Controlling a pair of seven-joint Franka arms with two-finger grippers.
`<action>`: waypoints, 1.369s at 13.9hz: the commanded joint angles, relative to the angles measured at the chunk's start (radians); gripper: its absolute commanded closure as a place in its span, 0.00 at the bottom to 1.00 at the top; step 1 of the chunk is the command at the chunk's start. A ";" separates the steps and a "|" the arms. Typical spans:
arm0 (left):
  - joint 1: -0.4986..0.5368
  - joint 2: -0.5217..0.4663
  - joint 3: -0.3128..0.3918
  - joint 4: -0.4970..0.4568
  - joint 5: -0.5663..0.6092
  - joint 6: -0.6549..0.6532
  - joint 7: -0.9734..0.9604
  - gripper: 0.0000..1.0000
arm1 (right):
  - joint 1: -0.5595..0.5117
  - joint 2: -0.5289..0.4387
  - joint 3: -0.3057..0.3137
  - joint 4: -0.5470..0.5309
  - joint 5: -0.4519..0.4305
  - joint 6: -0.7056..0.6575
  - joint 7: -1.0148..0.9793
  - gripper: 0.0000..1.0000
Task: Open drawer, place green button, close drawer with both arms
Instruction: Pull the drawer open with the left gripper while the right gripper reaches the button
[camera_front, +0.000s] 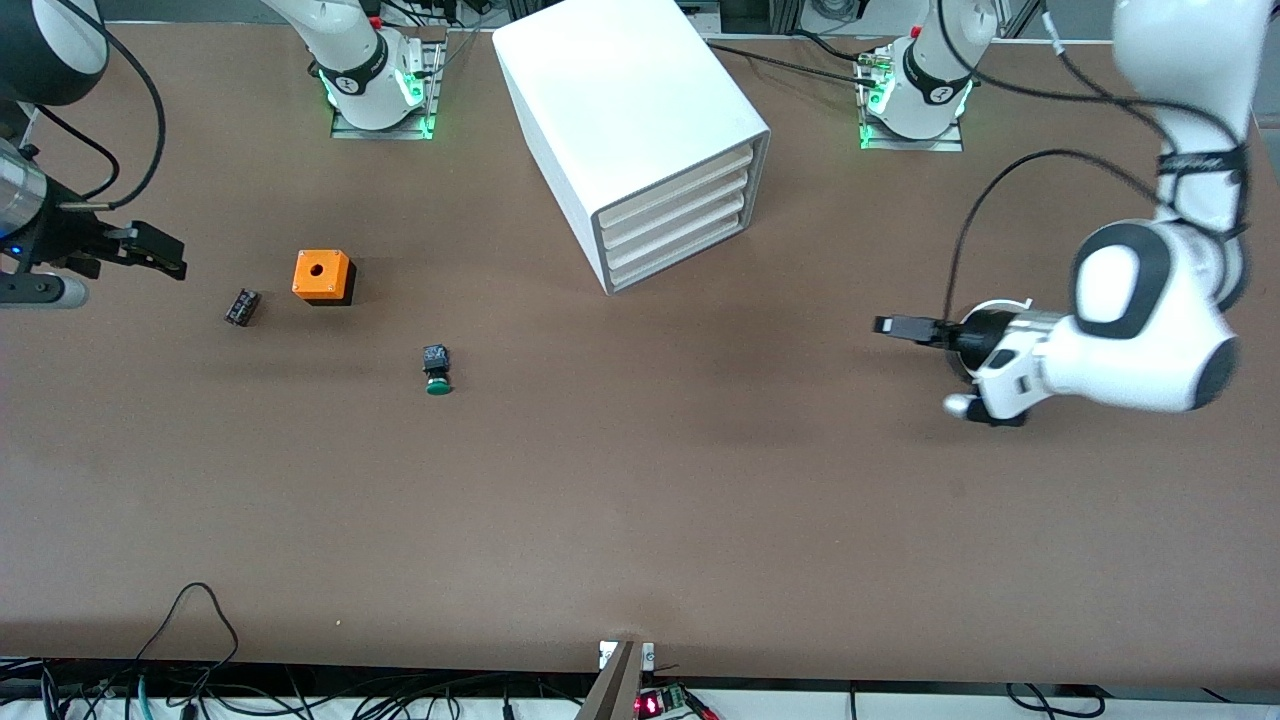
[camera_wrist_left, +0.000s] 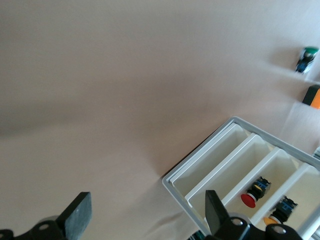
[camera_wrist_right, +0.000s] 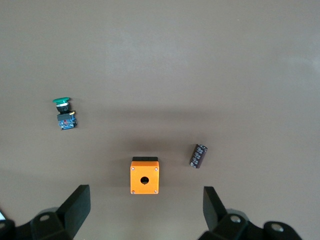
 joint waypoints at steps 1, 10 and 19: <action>-0.049 0.070 0.005 -0.016 -0.096 0.006 0.090 0.00 | 0.004 0.012 0.001 0.031 0.018 -0.012 -0.002 0.00; -0.149 0.141 -0.119 -0.358 -0.525 0.217 0.547 0.05 | 0.015 0.083 0.004 0.028 0.024 0.042 0.009 0.00; -0.146 0.136 -0.252 -0.427 -0.586 0.219 0.550 0.20 | 0.061 0.253 0.004 0.024 0.126 0.198 0.007 0.00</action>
